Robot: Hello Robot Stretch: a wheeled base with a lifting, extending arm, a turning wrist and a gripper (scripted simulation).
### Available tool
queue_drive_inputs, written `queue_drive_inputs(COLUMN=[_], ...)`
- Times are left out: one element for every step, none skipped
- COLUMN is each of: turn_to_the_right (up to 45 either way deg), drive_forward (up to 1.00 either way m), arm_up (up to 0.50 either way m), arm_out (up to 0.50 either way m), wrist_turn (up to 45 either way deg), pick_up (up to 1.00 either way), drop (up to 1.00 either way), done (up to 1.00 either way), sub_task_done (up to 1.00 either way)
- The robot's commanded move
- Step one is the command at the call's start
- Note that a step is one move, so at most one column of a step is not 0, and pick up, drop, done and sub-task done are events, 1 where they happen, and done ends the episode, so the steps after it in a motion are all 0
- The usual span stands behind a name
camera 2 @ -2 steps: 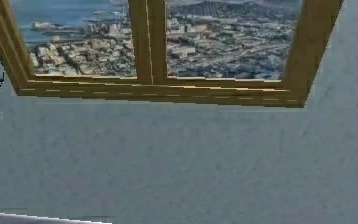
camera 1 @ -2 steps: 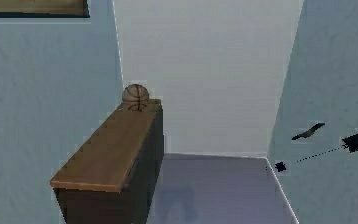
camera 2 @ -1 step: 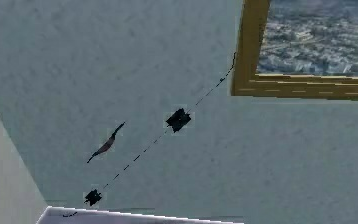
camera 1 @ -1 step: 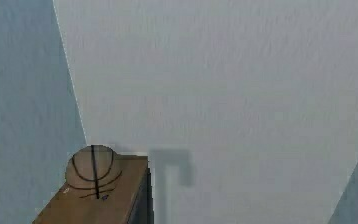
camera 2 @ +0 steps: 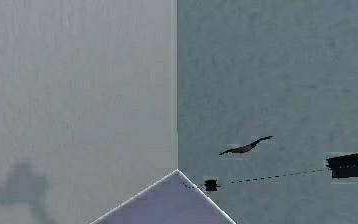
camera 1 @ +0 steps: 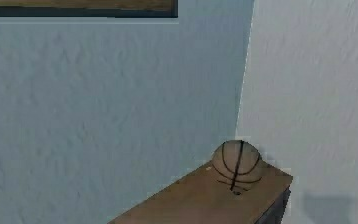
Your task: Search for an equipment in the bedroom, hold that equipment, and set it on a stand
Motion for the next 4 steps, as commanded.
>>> queue_drive_inputs(turn_to_the_right=[-45.0,-24.0,0.0,0.0], drive_forward=[0.00,0.00,0.00,0.00], arm_up=[0.00,0.00,0.50,0.34], arm_out=[0.00,0.00,0.00,0.00], wrist_turn=[0.0,0.0,0.0,0.0], pick_up=[0.00,0.00,0.00,0.00], drop=[0.00,0.00,0.00,0.00], done=[0.00,0.00,0.00,0.00], sub_task_done=[0.00,0.00,0.00,0.00])
